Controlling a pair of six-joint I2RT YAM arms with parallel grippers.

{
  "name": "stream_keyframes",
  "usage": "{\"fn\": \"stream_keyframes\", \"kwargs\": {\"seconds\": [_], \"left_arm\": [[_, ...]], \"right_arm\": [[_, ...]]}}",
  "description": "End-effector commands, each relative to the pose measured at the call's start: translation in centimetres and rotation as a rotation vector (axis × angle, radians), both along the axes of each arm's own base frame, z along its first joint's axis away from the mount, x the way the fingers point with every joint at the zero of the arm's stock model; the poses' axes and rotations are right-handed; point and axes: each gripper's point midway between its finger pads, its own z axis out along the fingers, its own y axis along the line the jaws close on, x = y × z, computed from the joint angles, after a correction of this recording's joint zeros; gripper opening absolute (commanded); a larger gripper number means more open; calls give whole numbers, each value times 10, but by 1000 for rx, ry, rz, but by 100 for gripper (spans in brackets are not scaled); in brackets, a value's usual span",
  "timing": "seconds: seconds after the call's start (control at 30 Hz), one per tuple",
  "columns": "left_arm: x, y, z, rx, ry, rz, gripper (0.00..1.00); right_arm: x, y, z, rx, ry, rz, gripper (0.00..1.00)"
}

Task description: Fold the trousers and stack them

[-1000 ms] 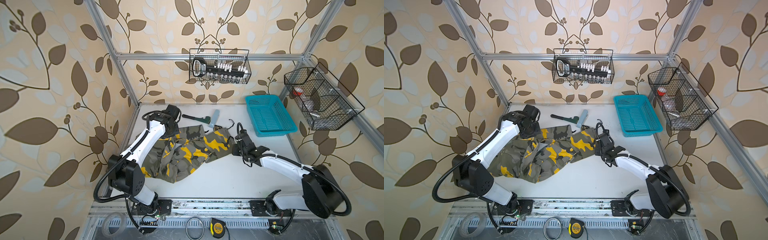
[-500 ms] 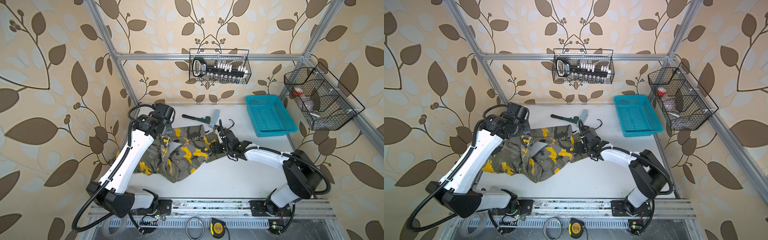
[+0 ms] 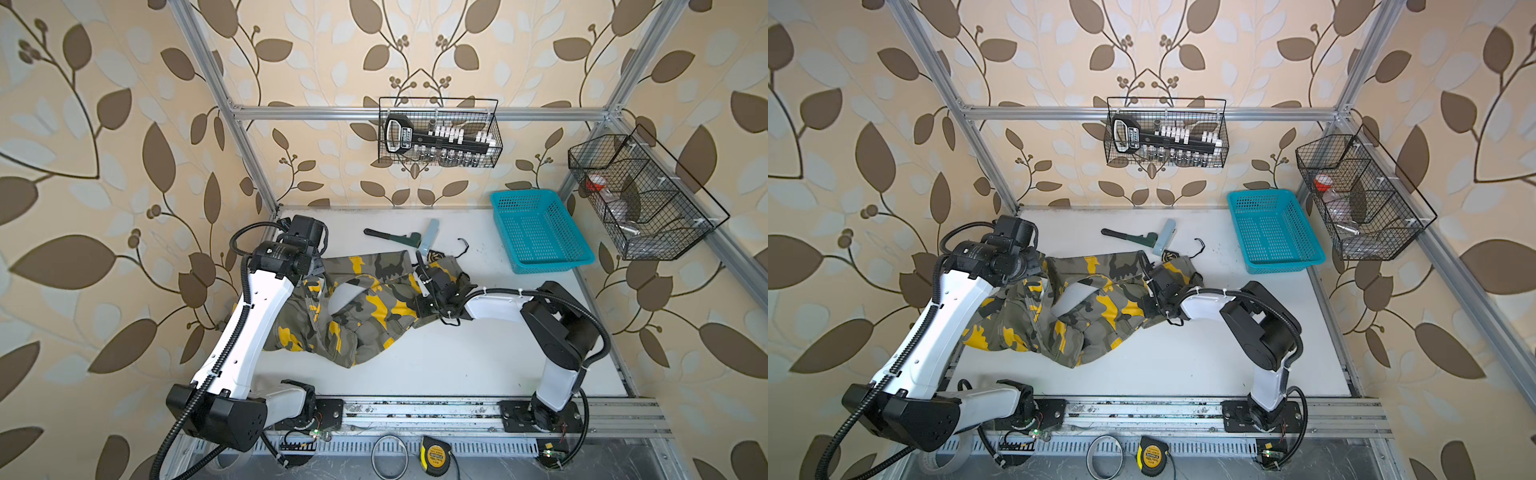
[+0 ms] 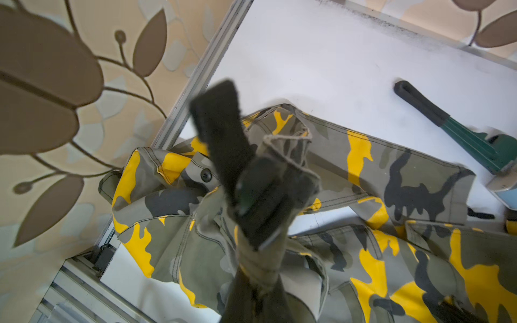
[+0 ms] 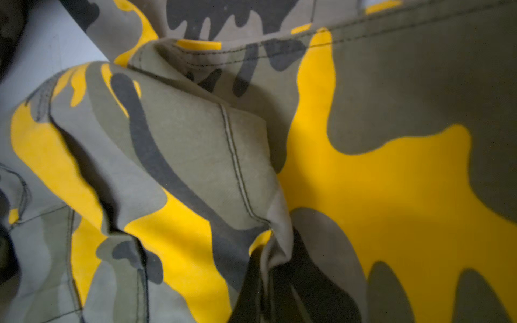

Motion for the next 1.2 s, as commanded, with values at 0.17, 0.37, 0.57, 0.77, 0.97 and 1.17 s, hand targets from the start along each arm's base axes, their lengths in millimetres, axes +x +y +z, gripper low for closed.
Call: {"fn": "stream_keyframes", "kwargs": {"seconds": [0.17, 0.37, 0.57, 0.77, 0.97, 1.17], "left_arm": [[25, -35, -9, -154, -7, -89, 0], [34, -101, 9, -244, -24, -254, 0], [32, -138, 34, -270, -77, -342, 0], [18, -100, 38, -122, -101, -245, 0], [-15, -42, 33, 64, -116, -93, 0], [-37, -2, 10, 104, -95, 64, 0]], "right_arm": [[-40, -167, 47, -126, -64, -491, 0], [-65, -244, 122, -115, -258, -771, 0], [-97, -281, 171, -158, -371, -912, 0], [-106, -247, 132, -139, -268, -769, 11], [-102, -194, 104, -140, -155, -539, 47], [-58, -113, 151, 1, -254, -223, 74]]}}
